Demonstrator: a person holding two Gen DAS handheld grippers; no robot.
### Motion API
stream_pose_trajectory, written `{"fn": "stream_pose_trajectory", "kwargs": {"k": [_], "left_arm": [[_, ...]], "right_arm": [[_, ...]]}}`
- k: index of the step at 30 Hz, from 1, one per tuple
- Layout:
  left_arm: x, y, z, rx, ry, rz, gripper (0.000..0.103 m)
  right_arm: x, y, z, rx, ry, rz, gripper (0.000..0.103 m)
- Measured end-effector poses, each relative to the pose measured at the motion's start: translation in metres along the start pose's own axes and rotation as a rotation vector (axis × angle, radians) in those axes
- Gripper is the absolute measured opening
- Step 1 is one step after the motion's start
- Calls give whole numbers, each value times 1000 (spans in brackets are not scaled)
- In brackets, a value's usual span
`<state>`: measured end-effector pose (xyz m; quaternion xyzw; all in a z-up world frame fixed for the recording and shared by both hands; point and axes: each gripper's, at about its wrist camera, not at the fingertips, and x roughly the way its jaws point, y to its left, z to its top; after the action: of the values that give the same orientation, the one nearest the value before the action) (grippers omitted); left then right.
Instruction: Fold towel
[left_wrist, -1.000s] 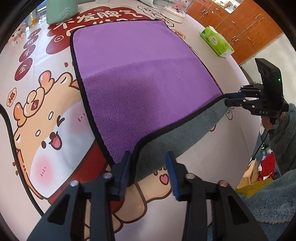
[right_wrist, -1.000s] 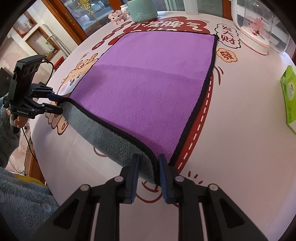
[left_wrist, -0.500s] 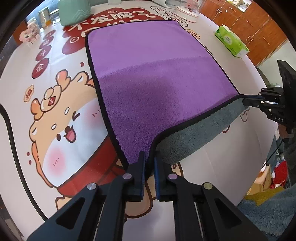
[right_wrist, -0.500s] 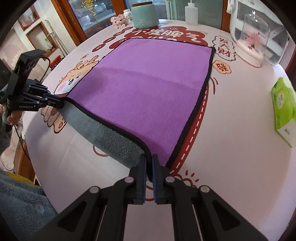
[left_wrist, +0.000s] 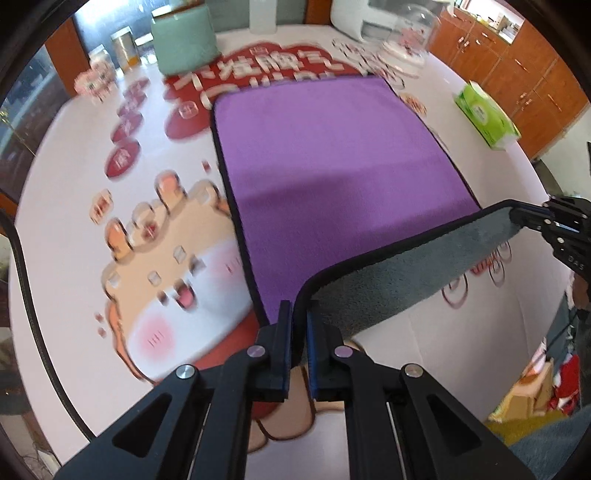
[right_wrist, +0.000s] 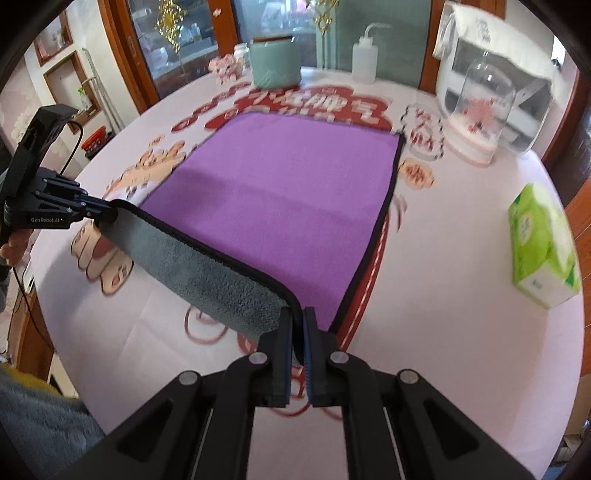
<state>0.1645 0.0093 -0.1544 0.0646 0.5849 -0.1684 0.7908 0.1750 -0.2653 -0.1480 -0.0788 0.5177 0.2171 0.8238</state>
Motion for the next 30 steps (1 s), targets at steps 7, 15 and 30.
{"fn": "stream_pose_trajectory", "kwargs": {"k": [7, 15, 30], "left_arm": [[-12, 11, 57, -12, -93, 93, 5], [-11, 25, 122, -32, -179, 180, 5], [52, 49, 189, -119, -182, 251, 5]], "right_arm": [[-3, -16, 59, 27, -100, -116, 5], [21, -38, 128, 107, -151, -239, 5], [101, -77, 177, 231, -114, -341, 5]]}}
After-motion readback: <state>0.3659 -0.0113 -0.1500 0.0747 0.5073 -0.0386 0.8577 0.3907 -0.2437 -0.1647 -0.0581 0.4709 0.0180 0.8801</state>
